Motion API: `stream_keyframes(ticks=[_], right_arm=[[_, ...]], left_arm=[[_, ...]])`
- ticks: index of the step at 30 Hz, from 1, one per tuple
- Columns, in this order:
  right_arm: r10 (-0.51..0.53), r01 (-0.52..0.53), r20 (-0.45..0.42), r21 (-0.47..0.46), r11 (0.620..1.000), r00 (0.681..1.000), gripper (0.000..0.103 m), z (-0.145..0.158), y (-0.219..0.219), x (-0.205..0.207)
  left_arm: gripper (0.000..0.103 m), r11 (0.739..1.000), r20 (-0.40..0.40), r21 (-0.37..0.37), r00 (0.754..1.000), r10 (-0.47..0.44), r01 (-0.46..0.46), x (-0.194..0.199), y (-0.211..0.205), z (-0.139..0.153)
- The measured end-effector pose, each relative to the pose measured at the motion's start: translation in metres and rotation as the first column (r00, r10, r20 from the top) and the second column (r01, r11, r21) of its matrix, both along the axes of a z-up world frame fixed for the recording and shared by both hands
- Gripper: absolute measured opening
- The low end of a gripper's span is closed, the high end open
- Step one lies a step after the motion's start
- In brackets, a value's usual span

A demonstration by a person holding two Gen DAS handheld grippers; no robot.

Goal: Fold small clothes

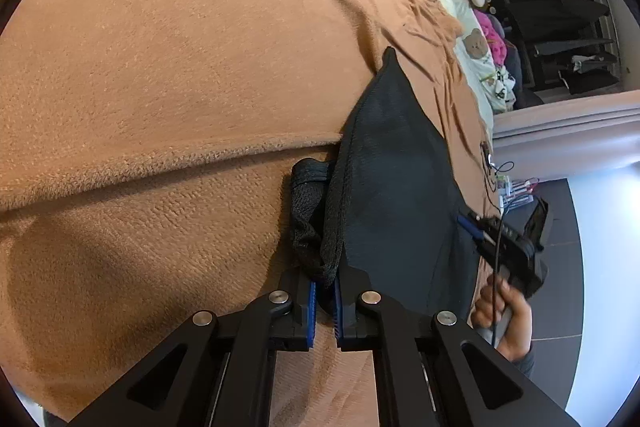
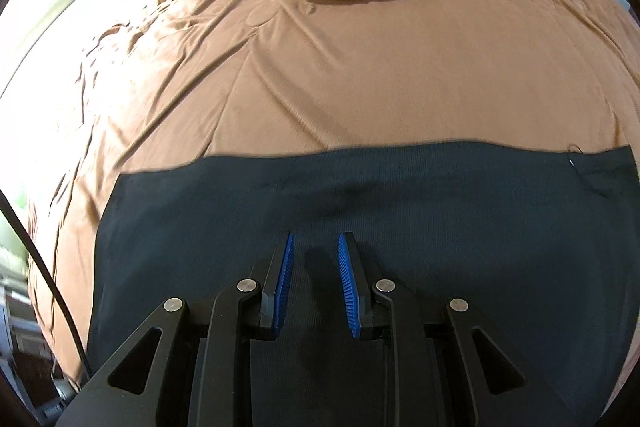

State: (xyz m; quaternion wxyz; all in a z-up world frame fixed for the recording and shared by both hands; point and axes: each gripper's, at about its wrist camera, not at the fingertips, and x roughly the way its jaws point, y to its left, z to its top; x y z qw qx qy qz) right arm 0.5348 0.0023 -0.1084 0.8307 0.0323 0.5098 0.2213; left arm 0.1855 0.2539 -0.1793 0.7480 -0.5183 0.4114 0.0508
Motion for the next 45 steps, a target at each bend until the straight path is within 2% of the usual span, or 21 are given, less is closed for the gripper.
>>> stream_keyframes(ticks=[9,20,27,33,39,45], right_arm=[[0.061,-0.06,-0.029,0.017,0.998,0.998,0.019,-0.001,-0.032,-0.064],[0.147,-0.147,-0.035,0.024,0.989,0.988,0.019,-0.011,-0.051,-0.14],[0.128,-0.127,-0.014,0.06,0.99,0.992,0.019,-0.016,-0.065,-0.177],[0.113,-0.11,-0.02,0.101,0.989,0.993,0.018,-0.018,-0.078,-0.192],[0.114,-0.109,-0.03,0.126,0.986,0.993,0.01,-0.021,-0.087,-0.199],[0.086,-0.085,0.005,0.184,0.979,0.996,0.01,-0.001,-0.098,-0.192]], left_arm=[[0.005,1.0,0.033,-0.015,0.999,-0.003,0.003,-0.002,0.0,0.002],[0.003,1.0,0.098,-0.031,0.995,0.002,0.001,-0.006,0.001,0.01],[0.003,0.997,0.152,-0.081,0.988,0.01,0.002,-0.011,0.0,0.019],[0.002,0.995,0.217,-0.094,0.976,-0.021,0.043,-0.002,-0.01,0.041],[0.002,0.994,0.277,-0.077,0.959,-0.059,0.083,0.012,-0.017,0.072],[0.002,0.991,0.315,-0.041,0.943,-0.109,0.129,0.03,-0.031,0.101]])
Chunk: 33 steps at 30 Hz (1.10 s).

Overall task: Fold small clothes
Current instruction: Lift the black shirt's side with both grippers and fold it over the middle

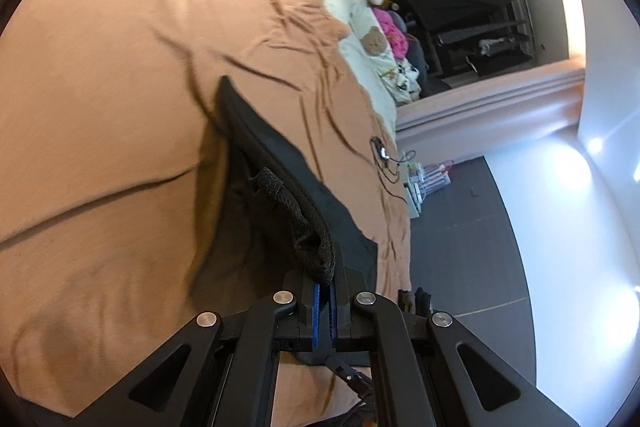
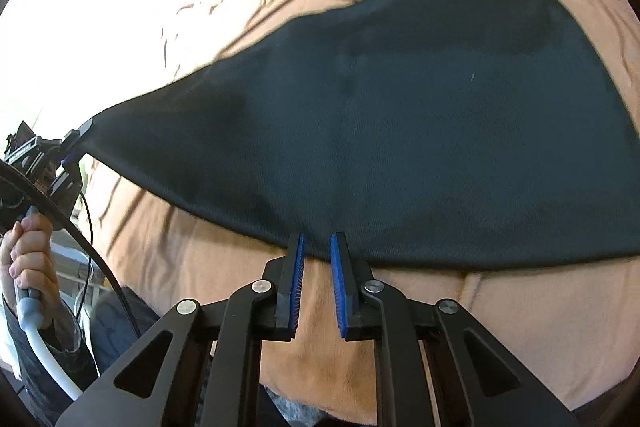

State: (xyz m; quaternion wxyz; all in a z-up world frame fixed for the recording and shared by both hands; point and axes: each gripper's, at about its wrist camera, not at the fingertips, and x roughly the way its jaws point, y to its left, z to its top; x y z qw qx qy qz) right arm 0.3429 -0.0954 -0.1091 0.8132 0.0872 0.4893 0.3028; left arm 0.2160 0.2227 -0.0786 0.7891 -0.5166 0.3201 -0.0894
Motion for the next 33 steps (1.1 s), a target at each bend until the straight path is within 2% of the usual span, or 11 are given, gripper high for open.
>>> stream_keyframes(ticks=[5,12,14,19,23,29,30,32,33], right_arm=[[-0.01,0.01,-0.012,0.023,1.0,1.0,0.01,-0.001,0.004,0.011],[0.002,0.001,-0.085,0.028,1.0,0.996,0.01,-0.032,0.018,0.022],[0.017,-0.015,-0.072,0.027,1.0,0.997,0.01,-0.029,0.02,0.02],[0.034,-0.029,-0.103,0.049,0.998,0.994,0.01,-0.025,0.018,0.027],[0.009,-0.001,-0.101,0.076,0.997,0.995,0.01,-0.013,-0.002,0.027],[-0.05,0.054,-0.035,0.111,0.992,0.998,0.012,0.007,-0.058,0.026],[-0.069,0.071,-0.024,0.109,0.991,0.997,0.017,0.01,-0.069,0.027],[-0.103,0.104,-0.011,0.115,0.988,0.995,0.037,0.014,-0.088,0.026],[-0.122,0.121,-0.003,0.127,0.984,0.993,0.054,0.015,-0.1,0.026]], left_arm=[[0.002,0.999,0.022,0.012,0.999,-0.035,0.035,0.013,-0.013,0.012],[0.002,0.995,0.053,0.035,0.994,-0.098,0.097,0.031,-0.038,0.032],[0.002,0.993,0.062,0.037,0.991,-0.117,0.115,0.036,-0.045,0.036],[0.002,0.984,0.081,0.05,0.981,-0.176,0.172,0.054,-0.07,0.049],[0.002,0.974,0.086,0.06,0.971,-0.225,0.22,0.068,-0.093,0.057],[0.002,0.952,0.083,0.083,0.95,-0.3,0.293,0.089,-0.133,0.064],[0.002,0.948,0.082,0.086,0.946,-0.313,0.306,0.093,-0.14,0.064],[0.002,0.939,0.077,0.092,0.938,-0.339,0.332,0.099,-0.153,0.062],[0.002,0.933,0.072,0.095,0.932,-0.354,0.347,0.103,-0.161,0.061]])
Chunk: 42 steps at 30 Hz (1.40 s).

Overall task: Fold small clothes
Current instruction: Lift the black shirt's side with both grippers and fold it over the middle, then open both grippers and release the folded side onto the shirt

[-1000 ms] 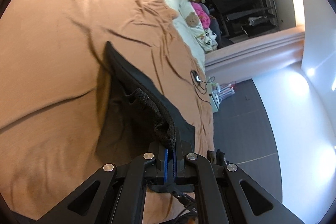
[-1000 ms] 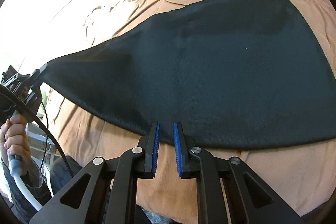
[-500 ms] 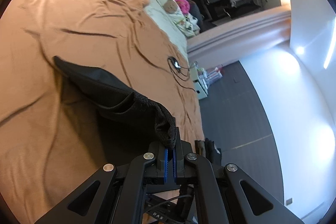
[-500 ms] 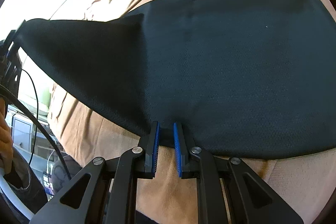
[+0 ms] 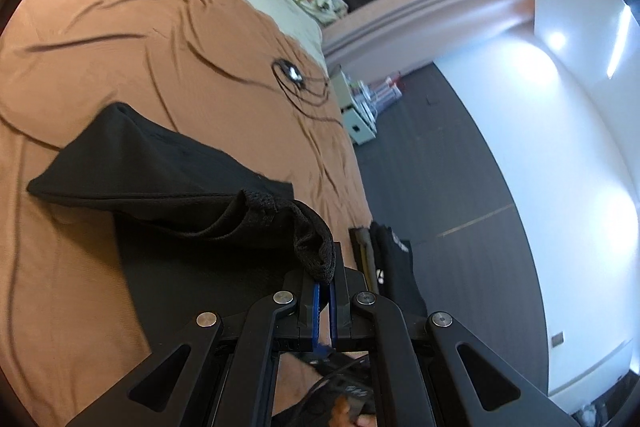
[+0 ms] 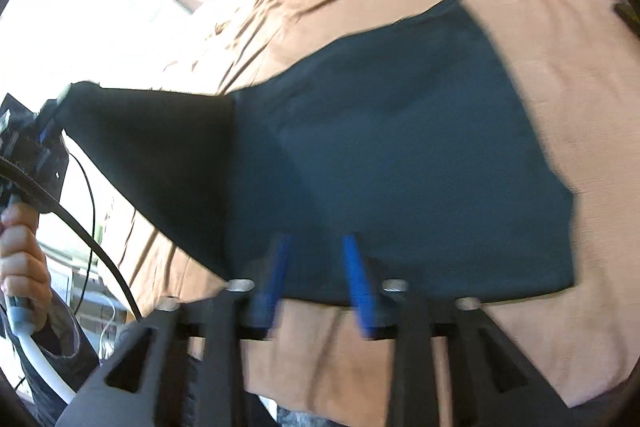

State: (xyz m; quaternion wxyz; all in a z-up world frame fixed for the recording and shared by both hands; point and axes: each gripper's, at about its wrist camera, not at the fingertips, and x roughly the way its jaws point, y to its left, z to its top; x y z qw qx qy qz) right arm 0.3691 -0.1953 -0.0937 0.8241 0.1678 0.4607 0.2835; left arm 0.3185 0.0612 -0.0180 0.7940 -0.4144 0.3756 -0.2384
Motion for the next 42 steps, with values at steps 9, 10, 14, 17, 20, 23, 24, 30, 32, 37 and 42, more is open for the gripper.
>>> stream_keyframes(ticks=[9,10,14,17,20,23,24,30,32,37,42], right_arm=[[-0.065,0.065,0.078,0.008,0.998,0.995,0.064,-0.001,-0.059,-0.008],[-0.065,0.064,0.079,0.013,0.998,0.995,0.064,-0.004,-0.062,-0.008],[-0.07,0.066,0.082,0.048,0.997,0.994,0.064,-0.02,-0.074,-0.009],[-0.078,0.073,0.056,0.079,0.994,0.995,0.064,-0.032,-0.086,-0.007],[-0.097,0.092,0.047,0.1,0.991,0.994,0.064,-0.035,-0.098,-0.006],[-0.107,0.1,0.048,0.129,0.987,0.993,0.064,-0.036,-0.11,-0.011],[-0.103,0.096,0.044,0.145,0.985,0.994,0.064,-0.038,-0.113,-0.009],[-0.091,0.087,0.016,0.163,0.983,0.996,0.064,-0.051,-0.119,-0.002],[-0.087,0.085,0.003,0.178,0.98,0.996,0.064,-0.053,-0.122,-0.001],[-0.086,0.085,-0.003,0.187,0.979,0.996,0.064,-0.053,-0.124,0.0],[-0.072,0.07,0.006,0.17,0.983,0.997,0.064,-0.051,-0.118,0.002]], left_arm=[[0.002,0.994,-0.048,0.027,0.993,-0.106,0.107,0.019,-0.062,-0.017],[0.002,0.992,-0.055,0.034,0.991,-0.119,0.121,0.021,-0.071,-0.019],[0.002,0.984,-0.085,0.064,0.984,-0.158,0.164,0.026,-0.098,-0.028],[0.002,0.978,-0.109,0.081,0.977,-0.182,0.191,0.03,-0.115,-0.037],[0.002,0.972,-0.132,0.09,0.97,-0.205,0.218,0.034,-0.134,-0.047],[0.002,0.965,-0.162,0.096,0.96,-0.228,0.245,0.041,-0.153,-0.058],[0.002,0.963,-0.166,0.099,0.958,-0.234,0.252,0.042,-0.159,-0.06],[0.004,0.946,-0.202,0.133,0.942,-0.266,0.296,0.047,-0.185,-0.072],[0.026,0.94,-0.221,0.15,0.937,-0.271,0.307,0.048,-0.191,-0.076],[0.07,0.942,-0.217,0.191,0.948,-0.235,0.277,0.037,-0.174,-0.082],[0.07,0.956,-0.261,0.208,0.954,-0.148,0.205,0.028,-0.136,-0.094]])
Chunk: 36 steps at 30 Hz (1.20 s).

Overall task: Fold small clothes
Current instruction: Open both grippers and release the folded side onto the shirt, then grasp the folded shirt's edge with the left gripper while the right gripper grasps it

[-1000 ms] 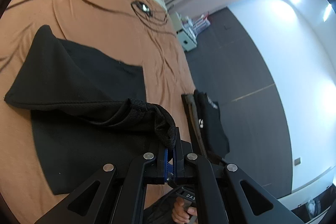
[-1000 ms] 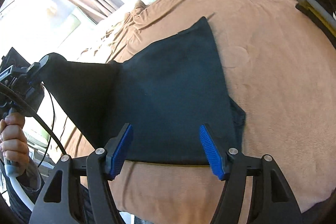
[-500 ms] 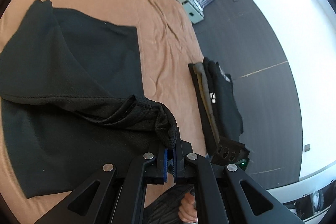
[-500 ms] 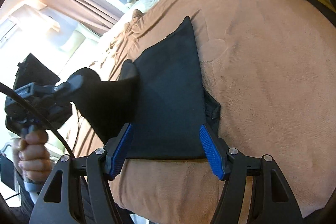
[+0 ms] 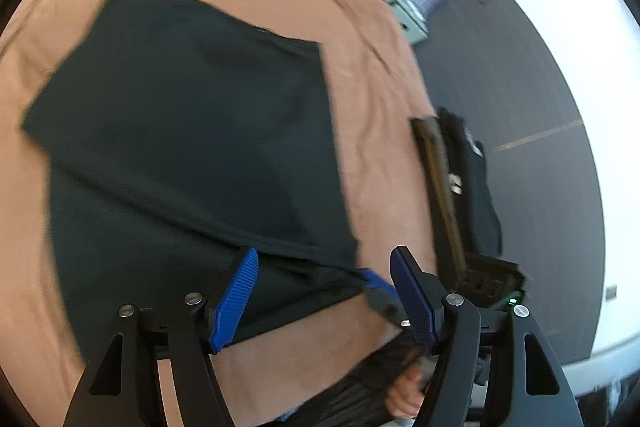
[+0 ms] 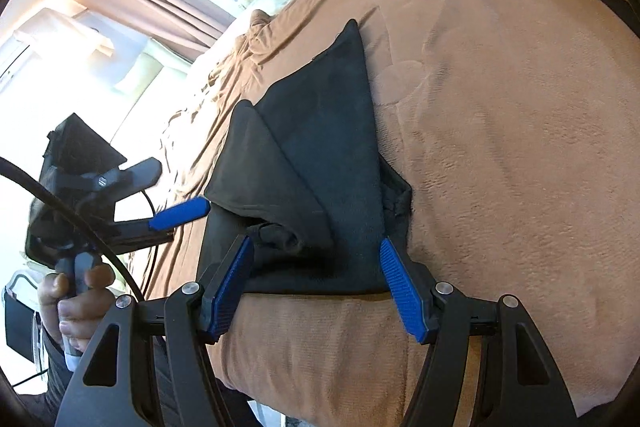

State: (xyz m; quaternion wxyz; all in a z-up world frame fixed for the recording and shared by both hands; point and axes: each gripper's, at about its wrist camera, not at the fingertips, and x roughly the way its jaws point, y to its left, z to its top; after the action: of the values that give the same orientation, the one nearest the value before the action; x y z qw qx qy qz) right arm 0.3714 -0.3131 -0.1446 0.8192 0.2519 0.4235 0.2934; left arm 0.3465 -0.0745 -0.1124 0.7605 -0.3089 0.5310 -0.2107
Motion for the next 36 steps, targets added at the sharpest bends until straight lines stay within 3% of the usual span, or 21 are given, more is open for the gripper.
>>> stream_keyframes(ticks=[8,17,27,36], right_arm=[[0.013,-0.012,0.022,-0.062,0.998,1.0,0.064,0.005,0.017,0.002],[0.011,-0.007,0.032,-0.111,0.994,0.999,0.064,0.007,0.029,-0.001],[0.022,0.01,0.192,-0.161,0.987,0.981,0.064,0.03,0.035,-0.026],[0.1,-0.04,0.159,-0.343,0.938,0.982,0.064,0.021,0.068,-0.023]], left_arm=[[0.07,0.992,-0.038,0.052,0.993,0.116,-0.114,-0.019,0.054,-0.015],[0.07,0.984,-0.093,0.044,0.98,0.177,-0.174,-0.036,0.086,-0.043],[0.068,0.985,-0.09,0.023,0.981,0.172,-0.171,-0.041,0.091,-0.052],[0.055,0.983,-0.093,0.019,0.978,0.185,-0.184,-0.043,0.097,-0.056]])
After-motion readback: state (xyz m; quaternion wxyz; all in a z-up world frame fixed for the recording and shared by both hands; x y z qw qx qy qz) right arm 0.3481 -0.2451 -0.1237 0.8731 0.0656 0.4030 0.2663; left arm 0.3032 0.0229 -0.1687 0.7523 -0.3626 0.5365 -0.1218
